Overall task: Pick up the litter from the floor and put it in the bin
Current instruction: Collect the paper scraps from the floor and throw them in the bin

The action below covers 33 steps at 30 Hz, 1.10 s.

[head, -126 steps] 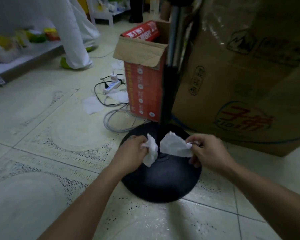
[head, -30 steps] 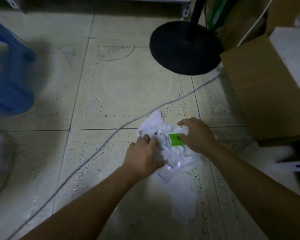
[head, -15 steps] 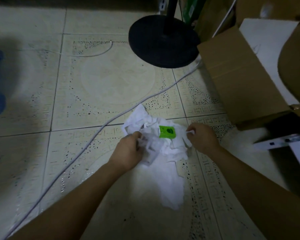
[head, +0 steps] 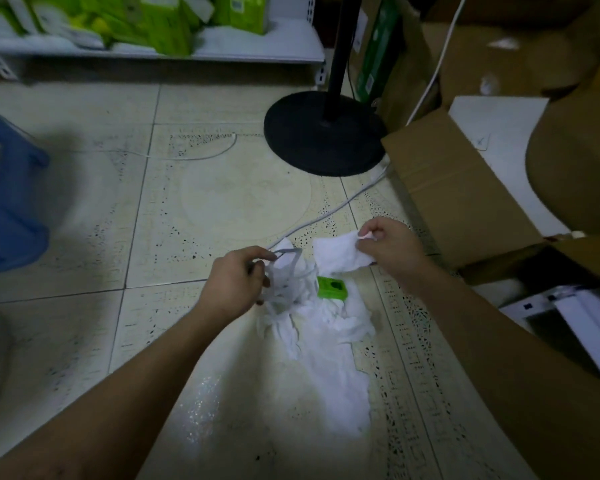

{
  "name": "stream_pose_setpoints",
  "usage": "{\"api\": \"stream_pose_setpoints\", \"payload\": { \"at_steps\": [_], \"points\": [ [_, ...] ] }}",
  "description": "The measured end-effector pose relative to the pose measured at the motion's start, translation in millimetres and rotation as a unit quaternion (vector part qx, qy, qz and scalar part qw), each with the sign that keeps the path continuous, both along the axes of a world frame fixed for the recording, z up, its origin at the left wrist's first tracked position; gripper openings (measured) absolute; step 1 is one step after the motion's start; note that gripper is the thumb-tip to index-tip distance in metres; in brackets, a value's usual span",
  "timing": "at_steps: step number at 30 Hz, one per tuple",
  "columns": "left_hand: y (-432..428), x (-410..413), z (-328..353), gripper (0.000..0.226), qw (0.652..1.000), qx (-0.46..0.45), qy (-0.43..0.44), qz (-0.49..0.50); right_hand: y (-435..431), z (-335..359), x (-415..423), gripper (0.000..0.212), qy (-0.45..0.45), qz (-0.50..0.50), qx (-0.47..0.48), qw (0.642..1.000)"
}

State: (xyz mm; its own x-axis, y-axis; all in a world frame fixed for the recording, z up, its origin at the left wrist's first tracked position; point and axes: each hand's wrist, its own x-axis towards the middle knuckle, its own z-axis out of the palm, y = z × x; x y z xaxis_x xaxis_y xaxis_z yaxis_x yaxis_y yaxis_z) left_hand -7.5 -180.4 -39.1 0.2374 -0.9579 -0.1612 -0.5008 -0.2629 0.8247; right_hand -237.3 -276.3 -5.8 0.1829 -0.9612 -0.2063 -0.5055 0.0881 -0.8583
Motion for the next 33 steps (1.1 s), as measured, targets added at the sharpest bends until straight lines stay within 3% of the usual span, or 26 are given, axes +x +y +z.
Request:
{"api": "stream_pose_setpoints", "payload": {
  "at_steps": [4, 8, 10, 13, 16, 18, 20, 23, 27, 31, 33],
  "points": [
    [-10.0, 6.4, 21.9, 0.035, 0.998, -0.009, 0.050, 0.023, 2.0, 23.6, 4.1, 0.023, -0.069, 0.027, 0.032, 0.997],
    [-28.1, 20.7, 60.8, 0.032, 0.994, -0.009, 0.104, 0.040, -14.3, 53.9, 26.6, 0.024, -0.042, 0.060, -0.016, 0.997],
    [-35.0, 35.6, 82.0, 0.026, 0.994, -0.014, 0.097, 0.040, -25.4, 73.6, 46.0, 0.017, -0.031, 0.105, -0.058, 0.992],
    [-40.0, 68.5, 114.1, 0.041, 0.996, -0.028, 0.066, 0.046, -44.8, 103.8, 87.7, 0.009, -0.037, 0.165, -0.087, 0.982],
    [-34.8, 113.1, 146.3, 0.014, 0.989, -0.079, 0.018, 0.124, -58.1, 130.4, 147.4, 0.007, -0.096, 0.206, -0.058, 0.972],
    [-20.5, 144.7, 167.6, 0.016, 0.977, -0.100, -0.007, 0.187, -55.4, 141.5, 195.7, 0.012, -0.138, 0.238, -0.033, 0.961],
    [1.7, 176.0, 189.1, 0.021, 0.962, -0.109, -0.037, 0.248, -42.9, 149.8, 247.1, 0.014, -0.159, 0.256, -0.037, 0.953],
    [51.0, 219.4, 219.2, 0.011, 0.929, -0.098, -0.126, 0.333, -6.1, 164.3, 321.5, 0.001, -0.224, 0.285, -0.019, 0.932],
    [141.6, 254.7, 254.7, 0.007, 0.865, -0.084, -0.202, 0.452, 64.4, 187.9, 400.8, 0.010, -0.292, 0.337, 0.049, 0.894],
    [229.3, 270.3, 274.5, 0.017, 0.793, -0.034, -0.285, 0.538, 138.1, 208.5, 452.8, 0.008, -0.308, 0.411, 0.081, 0.854],
    [260.7, 277.8, 277.3, 0.013, 0.773, -0.008, -0.318, 0.548, 169.4, 211.7, 470.6, 0.006, -0.285, 0.445, 0.046, 0.847]
  ]
}}
